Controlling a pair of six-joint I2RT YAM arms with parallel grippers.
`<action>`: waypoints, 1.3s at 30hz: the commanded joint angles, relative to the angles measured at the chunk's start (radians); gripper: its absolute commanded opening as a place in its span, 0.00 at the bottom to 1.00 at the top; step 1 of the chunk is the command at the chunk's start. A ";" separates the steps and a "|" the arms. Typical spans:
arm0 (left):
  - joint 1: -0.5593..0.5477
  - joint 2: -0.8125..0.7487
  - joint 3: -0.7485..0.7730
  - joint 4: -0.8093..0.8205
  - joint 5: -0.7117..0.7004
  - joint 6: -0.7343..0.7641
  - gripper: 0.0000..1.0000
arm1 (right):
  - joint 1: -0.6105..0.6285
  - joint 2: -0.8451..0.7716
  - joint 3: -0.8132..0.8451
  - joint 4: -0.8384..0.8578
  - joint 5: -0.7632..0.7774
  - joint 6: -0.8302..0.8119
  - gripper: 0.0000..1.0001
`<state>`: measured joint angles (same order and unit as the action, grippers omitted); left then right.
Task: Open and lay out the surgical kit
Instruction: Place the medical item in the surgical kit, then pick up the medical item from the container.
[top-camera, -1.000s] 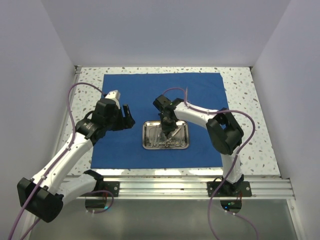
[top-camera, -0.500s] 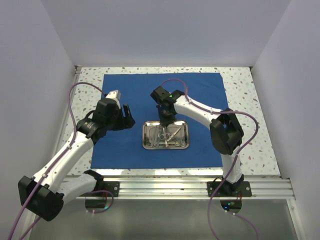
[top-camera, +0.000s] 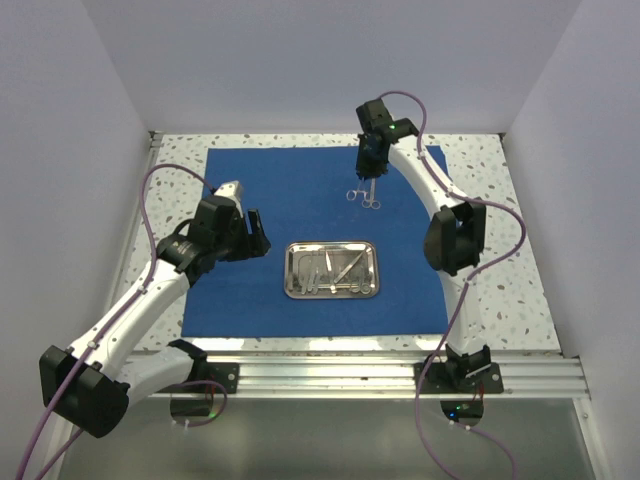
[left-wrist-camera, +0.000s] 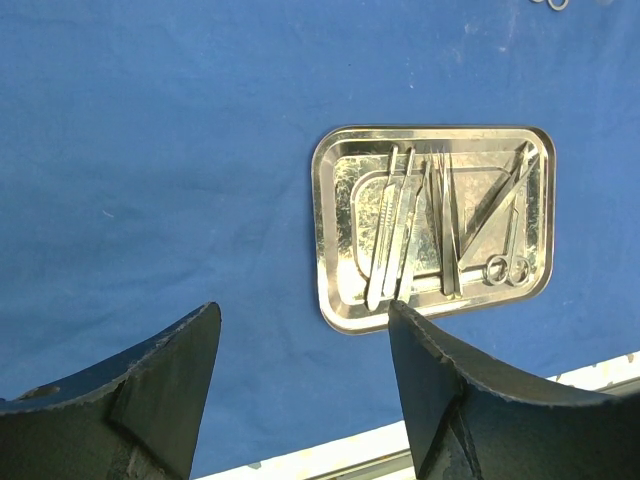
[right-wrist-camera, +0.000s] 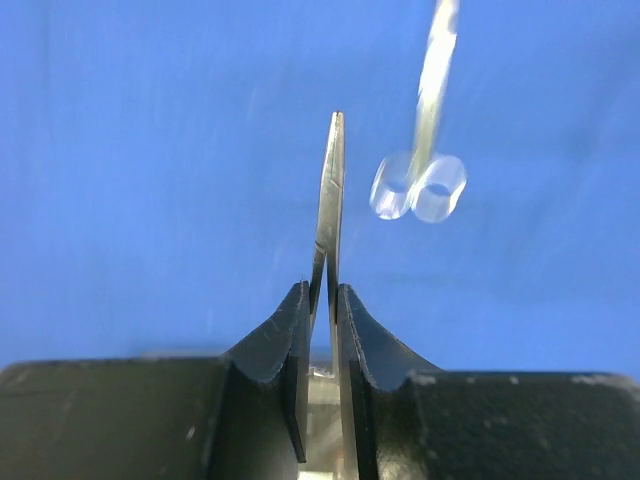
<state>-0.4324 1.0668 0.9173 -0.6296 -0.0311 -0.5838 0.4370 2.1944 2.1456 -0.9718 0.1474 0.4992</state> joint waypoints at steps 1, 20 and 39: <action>0.000 -0.005 -0.003 0.019 -0.004 -0.013 0.72 | -0.041 0.149 0.226 -0.083 0.009 -0.045 0.00; 0.000 0.021 -0.001 0.028 0.014 -0.016 0.71 | -0.184 0.147 0.213 -0.028 -0.078 -0.036 0.69; -0.207 0.547 0.245 0.162 0.056 0.032 0.58 | 0.037 -0.610 -0.837 0.107 -0.144 0.033 0.54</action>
<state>-0.5987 1.5669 1.0981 -0.5266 0.0227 -0.5537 0.4858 1.6428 1.3445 -0.8791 0.0181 0.5049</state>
